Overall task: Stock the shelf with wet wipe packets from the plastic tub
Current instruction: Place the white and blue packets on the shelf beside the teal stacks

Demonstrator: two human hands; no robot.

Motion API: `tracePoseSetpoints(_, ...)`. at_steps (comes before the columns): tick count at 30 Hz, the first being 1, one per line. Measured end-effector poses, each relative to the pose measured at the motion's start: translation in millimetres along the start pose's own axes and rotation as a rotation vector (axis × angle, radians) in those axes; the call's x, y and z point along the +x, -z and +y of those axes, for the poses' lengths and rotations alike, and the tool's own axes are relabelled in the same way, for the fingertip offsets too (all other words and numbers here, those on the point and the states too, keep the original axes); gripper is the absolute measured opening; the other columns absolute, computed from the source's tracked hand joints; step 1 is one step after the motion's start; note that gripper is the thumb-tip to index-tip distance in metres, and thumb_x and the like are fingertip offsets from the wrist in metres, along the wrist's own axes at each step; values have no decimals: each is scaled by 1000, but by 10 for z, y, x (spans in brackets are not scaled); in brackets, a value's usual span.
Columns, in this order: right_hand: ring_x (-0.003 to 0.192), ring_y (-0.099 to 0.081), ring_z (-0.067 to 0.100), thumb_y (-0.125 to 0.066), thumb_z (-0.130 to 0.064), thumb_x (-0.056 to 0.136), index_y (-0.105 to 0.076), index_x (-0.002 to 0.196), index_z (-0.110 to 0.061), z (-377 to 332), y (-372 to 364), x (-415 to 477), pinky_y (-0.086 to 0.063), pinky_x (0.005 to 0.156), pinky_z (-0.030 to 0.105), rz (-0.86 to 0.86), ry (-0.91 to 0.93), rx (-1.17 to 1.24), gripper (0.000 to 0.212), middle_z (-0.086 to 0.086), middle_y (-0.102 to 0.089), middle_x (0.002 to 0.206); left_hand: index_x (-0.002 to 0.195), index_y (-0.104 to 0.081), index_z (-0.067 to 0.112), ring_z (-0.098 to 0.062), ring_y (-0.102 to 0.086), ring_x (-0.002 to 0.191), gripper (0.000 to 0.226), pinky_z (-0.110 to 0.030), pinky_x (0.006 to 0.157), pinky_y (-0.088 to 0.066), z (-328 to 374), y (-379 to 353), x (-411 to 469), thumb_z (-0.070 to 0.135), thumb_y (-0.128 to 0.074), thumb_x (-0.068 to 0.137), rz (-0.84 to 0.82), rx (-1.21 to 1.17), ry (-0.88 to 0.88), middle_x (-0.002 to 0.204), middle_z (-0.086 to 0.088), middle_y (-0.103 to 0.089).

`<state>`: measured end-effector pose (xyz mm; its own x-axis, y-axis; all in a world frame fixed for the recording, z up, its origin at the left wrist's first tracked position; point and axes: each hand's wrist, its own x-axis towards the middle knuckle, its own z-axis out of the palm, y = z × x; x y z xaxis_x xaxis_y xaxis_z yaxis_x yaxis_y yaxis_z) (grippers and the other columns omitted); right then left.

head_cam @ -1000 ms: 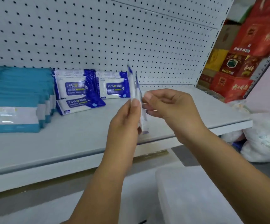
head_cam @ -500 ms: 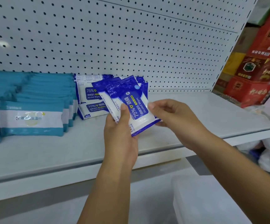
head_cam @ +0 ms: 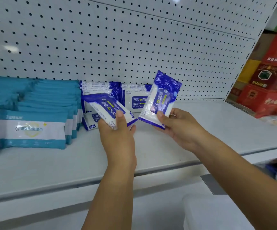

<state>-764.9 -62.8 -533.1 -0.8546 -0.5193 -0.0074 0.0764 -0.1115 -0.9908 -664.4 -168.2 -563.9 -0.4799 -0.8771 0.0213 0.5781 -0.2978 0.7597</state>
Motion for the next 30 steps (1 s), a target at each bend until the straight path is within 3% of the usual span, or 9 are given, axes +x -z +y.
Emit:
tracePoseSetpoints(3,95,-73,26,-69,-6,90,-56,122,0,81,-74,49,-62,80,36,-83,-86,175,35,18,-71,119,113,-57,27,-22,-73,103,10,-40,85,-62,-15,-19,22,25,-55,104,-70,36,20,117,0,-70)
tracePoseSetpoints(7,90,-71,20,-73,-18,87,-64,112,-12,124,-111,44,-57,84,33,-181,-91,-11,28,7,-76,108,123,-60,16,-17,-74,99,27,-36,78,-63,-14,-12,-6,12,-65,97,-168,62,5,113,0,-75)
tracePoseSetpoints(9,99,-72,25,-77,-21,80,-64,117,-10,115,-101,45,-54,94,40,-214,-50,-56,40,8,-76,111,125,-61,14,-20,-75,98,33,-36,76,-63,-6,2,0,4,-68,94,-165,84,-24,112,-2,-75)
tracePoseSetpoints(13,102,-73,20,-83,-27,69,-55,123,-9,12,9,150,-56,94,37,-103,52,-1,63,5,-75,112,118,-64,18,-17,-75,95,32,-37,74,-64,24,65,58,4,-72,90,-158,210,-67,107,4,-76)
tracePoseSetpoints(16,106,-69,13,-89,-44,51,-45,134,-23,-71,131,279,-58,91,35,-3,155,-252,96,-2,-67,120,108,-66,26,-11,-74,91,29,-44,78,-63,52,134,123,9,-76,87,-174,364,-118,103,9,-76)
tracePoseSetpoints(20,101,-68,2,-87,-26,72,-50,131,-29,-163,164,356,-56,68,18,-199,170,-524,70,-9,-68,116,114,-65,23,-3,-73,84,32,-23,61,-60,101,184,157,11,-77,87,-219,454,-129,103,10,-75)
tracePoseSetpoints(23,99,-72,8,-83,-12,78,-60,122,-18,-213,155,420,-59,76,24,-376,109,-605,50,-6,-74,110,116,-66,24,0,-71,87,34,-14,60,-55,95,208,151,14,-78,86,-231,504,-168,103,13,-74)
tracePoseSetpoints(26,101,-73,14,-84,-11,76,-65,114,-13,-204,158,520,-60,84,30,-382,125,-625,43,-2,-76,109,115,-67,25,-1,-71,90,31,-15,66,-56,73,201,165,18,-78,87,-183,503,-215,105,13,-74)
tracePoseSetpoints(30,93,-75,14,-86,-14,77,-67,104,-19,-104,203,705,-61,77,27,-212,170,-563,33,-3,-77,101,105,-67,32,-6,-73,92,22,-32,79,-61,88,239,204,20,-77,89,-16,377,-241,103,12,-75)
